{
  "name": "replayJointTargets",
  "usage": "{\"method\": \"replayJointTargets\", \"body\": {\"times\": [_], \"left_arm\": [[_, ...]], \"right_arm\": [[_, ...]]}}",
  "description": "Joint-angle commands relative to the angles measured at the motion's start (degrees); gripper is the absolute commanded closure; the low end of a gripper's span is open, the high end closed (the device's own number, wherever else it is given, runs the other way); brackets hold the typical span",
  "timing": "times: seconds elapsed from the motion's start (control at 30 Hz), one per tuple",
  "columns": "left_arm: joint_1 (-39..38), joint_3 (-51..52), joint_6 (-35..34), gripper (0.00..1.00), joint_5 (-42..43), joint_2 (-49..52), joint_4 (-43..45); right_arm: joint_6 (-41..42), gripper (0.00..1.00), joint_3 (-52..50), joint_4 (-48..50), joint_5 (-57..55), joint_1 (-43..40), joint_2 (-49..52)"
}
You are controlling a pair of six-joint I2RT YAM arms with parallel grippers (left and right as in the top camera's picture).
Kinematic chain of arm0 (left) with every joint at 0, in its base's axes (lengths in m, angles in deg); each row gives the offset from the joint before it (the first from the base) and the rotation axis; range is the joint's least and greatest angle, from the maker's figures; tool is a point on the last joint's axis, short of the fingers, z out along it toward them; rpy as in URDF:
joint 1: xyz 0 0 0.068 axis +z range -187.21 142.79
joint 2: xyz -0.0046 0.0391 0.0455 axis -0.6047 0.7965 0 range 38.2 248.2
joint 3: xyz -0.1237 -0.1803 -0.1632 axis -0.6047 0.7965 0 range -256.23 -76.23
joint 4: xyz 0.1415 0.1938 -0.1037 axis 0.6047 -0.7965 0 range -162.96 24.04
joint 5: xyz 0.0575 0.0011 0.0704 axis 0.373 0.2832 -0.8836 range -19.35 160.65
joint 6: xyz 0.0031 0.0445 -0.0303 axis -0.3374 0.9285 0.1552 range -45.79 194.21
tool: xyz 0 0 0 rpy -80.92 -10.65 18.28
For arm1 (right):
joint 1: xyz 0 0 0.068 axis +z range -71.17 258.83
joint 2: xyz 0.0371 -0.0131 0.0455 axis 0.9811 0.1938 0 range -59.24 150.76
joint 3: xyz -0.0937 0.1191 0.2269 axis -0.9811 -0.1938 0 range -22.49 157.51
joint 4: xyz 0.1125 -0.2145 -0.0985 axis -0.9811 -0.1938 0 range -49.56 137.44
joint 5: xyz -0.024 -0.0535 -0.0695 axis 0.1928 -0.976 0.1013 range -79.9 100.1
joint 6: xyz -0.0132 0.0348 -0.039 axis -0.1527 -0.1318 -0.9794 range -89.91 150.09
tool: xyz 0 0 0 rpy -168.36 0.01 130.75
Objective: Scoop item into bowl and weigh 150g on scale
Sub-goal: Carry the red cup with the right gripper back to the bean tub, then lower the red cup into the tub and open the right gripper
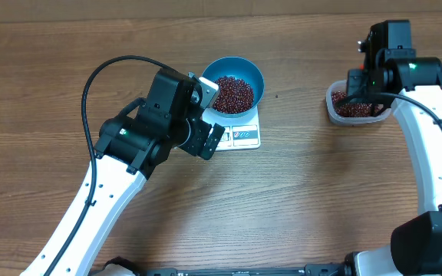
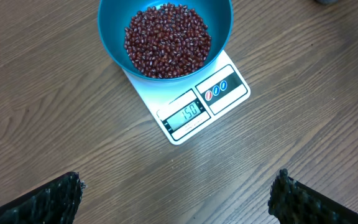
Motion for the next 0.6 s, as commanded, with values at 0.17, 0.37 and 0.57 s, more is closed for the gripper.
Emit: {"method": "replayJointTargets", "body": {"times": [0.17,0.37,0.57], "left_arm": [[0.22,0.42,-0.57,0.00,0.22,-0.07,0.20],[0.22,0.42,-0.57,0.00,0.22,-0.07,0.20],[0.22,0.42,-0.57,0.00,0.22,-0.07,0.20]], "right_arm": [[15.63,0.96,-0.35,0.98,14.40,-5.11,0.70],[28.61,0.96,-0.44,-1.09,14.38,-6.32,4.28],[37.38,0.96,-2.62,1.16,14.36,-6.36,7.41]]}}
